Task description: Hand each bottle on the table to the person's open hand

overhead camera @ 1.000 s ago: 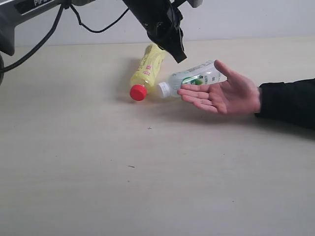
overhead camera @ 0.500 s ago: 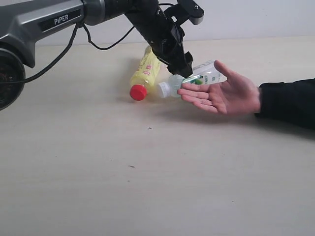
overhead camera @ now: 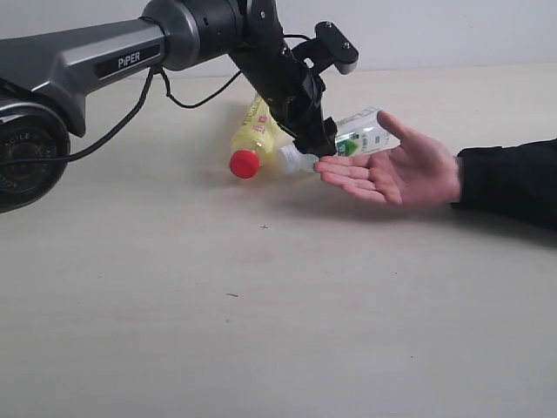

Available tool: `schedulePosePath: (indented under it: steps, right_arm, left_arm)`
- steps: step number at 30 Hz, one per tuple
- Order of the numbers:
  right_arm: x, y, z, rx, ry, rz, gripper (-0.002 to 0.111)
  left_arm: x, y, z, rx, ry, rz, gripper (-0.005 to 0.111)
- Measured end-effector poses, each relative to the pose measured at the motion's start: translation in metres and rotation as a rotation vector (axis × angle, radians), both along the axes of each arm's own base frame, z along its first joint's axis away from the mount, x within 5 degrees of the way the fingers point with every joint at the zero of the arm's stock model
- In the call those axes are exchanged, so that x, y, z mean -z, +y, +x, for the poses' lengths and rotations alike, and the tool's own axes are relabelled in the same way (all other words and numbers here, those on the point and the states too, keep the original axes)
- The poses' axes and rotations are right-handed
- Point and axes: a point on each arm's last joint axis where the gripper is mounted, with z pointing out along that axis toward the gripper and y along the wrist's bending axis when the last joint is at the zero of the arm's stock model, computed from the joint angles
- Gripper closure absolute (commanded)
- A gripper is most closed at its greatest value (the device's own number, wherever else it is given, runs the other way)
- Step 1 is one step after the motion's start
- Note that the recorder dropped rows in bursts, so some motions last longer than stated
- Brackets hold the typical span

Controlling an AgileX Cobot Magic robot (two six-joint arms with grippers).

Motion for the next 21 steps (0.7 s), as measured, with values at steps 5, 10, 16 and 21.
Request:
schedulePosePath:
  steps: [5,10,16,21]
  right_arm:
    - [0.0,0.0,0.0,0.0,0.0,0.0,0.108]
    - [0.0,0.0,0.0,0.0,0.0,0.0,0.108]
    - [0.0,0.0,0.0,0.0,0.0,0.0,0.108]
    - [0.0,0.0,0.0,0.0,0.0,0.0,0.108]
  left_arm:
    - [-0.0001,-0.0001,0.0003,0.001,-0.005,-0.001,0.038]
    - [-0.0005,-0.0009,0.0003,0.01,-0.009,-0.008,0.038]
    - [-0.0007,-0.0014,0.0001,0.015,-0.008,-0.013,0.038]
    - [0.0056,-0.0019,0.0,0.015,0.007,-0.012,0.038]
